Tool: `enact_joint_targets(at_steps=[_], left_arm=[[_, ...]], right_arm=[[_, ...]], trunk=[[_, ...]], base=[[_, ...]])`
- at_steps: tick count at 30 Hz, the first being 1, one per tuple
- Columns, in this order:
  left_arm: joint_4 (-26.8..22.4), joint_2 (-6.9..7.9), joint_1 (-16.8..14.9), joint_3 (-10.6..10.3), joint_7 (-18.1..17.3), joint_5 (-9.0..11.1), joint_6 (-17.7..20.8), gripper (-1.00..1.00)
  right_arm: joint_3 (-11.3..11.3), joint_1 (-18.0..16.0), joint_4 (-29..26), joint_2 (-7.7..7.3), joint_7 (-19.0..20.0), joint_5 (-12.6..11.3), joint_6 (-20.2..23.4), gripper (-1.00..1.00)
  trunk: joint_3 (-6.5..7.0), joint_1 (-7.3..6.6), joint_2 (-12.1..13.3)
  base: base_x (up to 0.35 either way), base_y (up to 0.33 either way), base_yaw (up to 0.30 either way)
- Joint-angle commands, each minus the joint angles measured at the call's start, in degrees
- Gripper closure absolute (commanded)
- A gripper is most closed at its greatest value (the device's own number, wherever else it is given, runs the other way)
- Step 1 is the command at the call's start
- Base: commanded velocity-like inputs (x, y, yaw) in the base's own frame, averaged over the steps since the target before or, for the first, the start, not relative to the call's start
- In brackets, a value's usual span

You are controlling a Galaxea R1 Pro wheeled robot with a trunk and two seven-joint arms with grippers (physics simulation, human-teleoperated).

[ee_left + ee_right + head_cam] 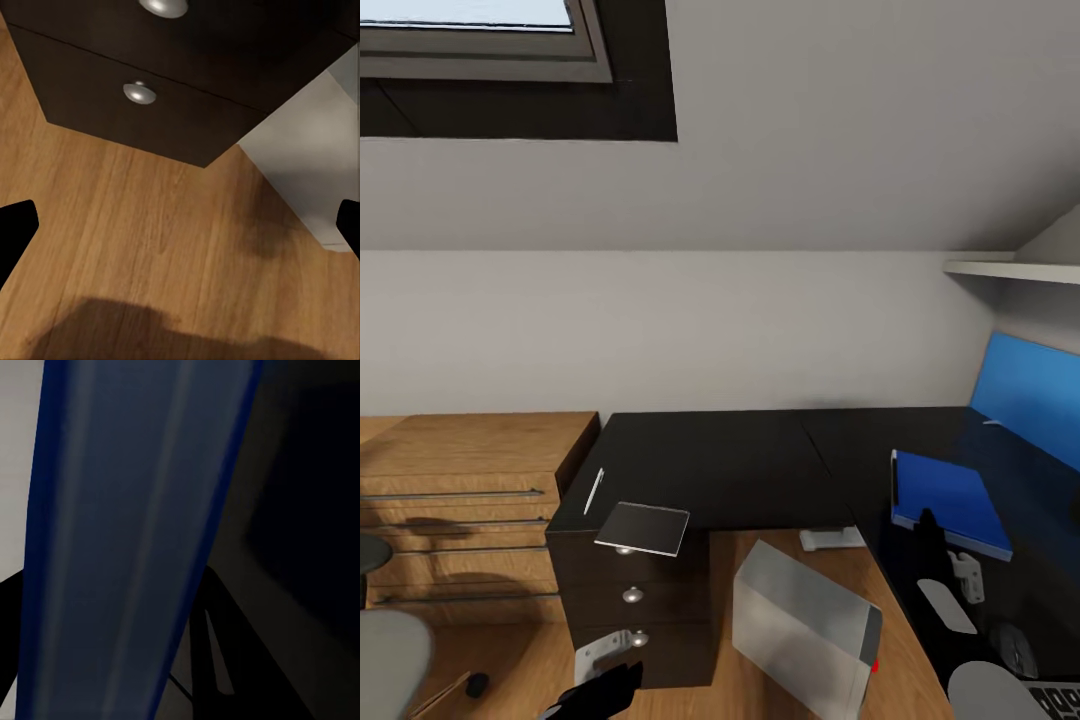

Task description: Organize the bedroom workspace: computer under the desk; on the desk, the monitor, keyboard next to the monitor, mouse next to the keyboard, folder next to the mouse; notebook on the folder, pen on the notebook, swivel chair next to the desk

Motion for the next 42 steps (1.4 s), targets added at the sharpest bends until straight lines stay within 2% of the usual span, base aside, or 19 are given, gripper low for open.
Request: enact_joint_targets(at_steps=[1, 26, 28, 42], left_arm=[[-0.1, 0.07, 0.0, -0.2, 0.5, 0.6, 0.1, -1.0], [0.0, 0.07, 0.0, -0.6, 0.0, 0.3, 0.0, -1.0], [0.0, 0.07, 0.0, -0.6, 0.0, 0.4, 0.0, -1.0], [0.1, 0.07, 0.0, -0.6, 0.0, 0.3, 0.1, -1.0]], right_arm=[[0.0, -0.1, 0.1, -0.04, 0.5, -0.6, -0.1, 1.0], [0.0, -0.1, 0.4, 0.14, 0.6, -1.2, 0.1, 1.0], [0.0, -0.1, 0.4, 0.91, 0.5, -1.0, 0.1, 1.0], [-0.1, -0.1, 0.3, 0.85, 0.7, -0.8, 0.1, 1.0]], trunk=[[-0.06, 0.0, 0.0], [-0.06, 0.0, 0.0], [-0.06, 0.0, 0.0], [-0.06, 0.0, 0.0]], base=[[0.0, 0.0, 0.0], [-0.057, 0.0, 0.0], [0.0, 0.0, 0.0], [-0.037, 0.027, 0.0]])
